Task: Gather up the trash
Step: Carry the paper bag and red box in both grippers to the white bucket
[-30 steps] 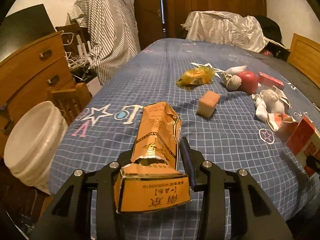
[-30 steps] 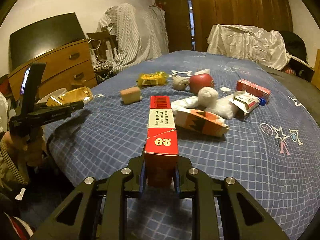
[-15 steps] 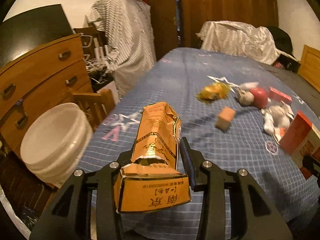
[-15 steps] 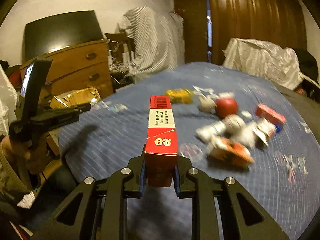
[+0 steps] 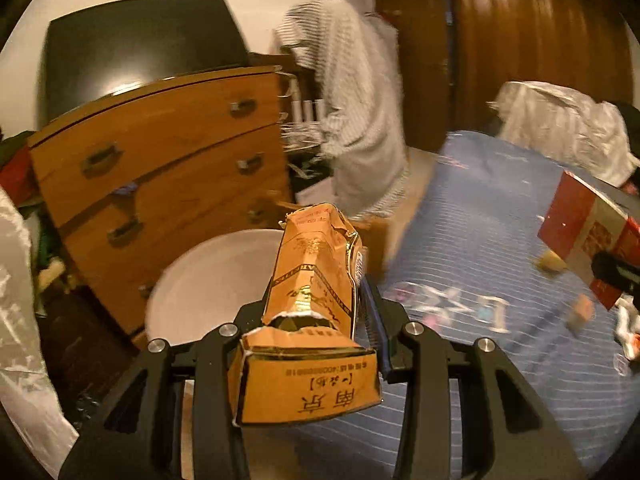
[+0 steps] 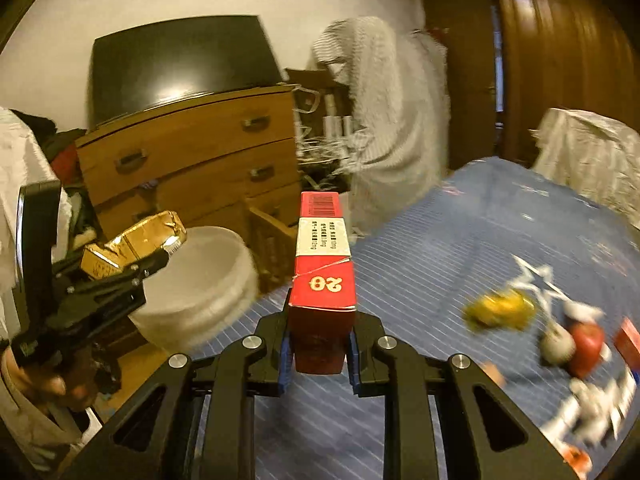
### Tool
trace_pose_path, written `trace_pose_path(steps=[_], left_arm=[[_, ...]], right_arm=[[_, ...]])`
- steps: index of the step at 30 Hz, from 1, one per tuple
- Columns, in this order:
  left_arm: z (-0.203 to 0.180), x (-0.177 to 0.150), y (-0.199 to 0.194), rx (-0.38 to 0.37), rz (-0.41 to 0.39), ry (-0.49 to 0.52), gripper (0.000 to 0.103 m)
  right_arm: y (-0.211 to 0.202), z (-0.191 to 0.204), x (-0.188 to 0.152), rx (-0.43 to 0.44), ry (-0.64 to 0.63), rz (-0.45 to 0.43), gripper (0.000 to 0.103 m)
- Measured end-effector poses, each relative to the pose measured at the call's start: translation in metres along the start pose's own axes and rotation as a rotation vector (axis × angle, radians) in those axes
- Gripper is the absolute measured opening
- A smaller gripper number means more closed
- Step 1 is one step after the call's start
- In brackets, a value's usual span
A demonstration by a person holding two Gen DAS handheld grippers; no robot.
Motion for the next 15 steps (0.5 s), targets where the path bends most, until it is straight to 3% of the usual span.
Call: trace_pose_path(steps=[8,15], left_arm=[[0.081,0.027,0.03,0.072,0.051,-0.088,0.038],[0.121,0.036,0.064,0.083,0.116,-0.134,0.038]], right_arm=[[0.073,0.094,0.082,0.082,-0.079,0.104,0.023],[0.131,0.153,0.109,0.097,-0.134,0.188,0.023]])
Point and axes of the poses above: each gripper's, at about its wrist camera, not at the fingertips, and y roughly the way its jaws point, z to its left, x to its top, the point moved 8 cm from there along y, roughly the way its jaws point, and after that the axes turned 13 degrees about z, right-handed, at the moved point
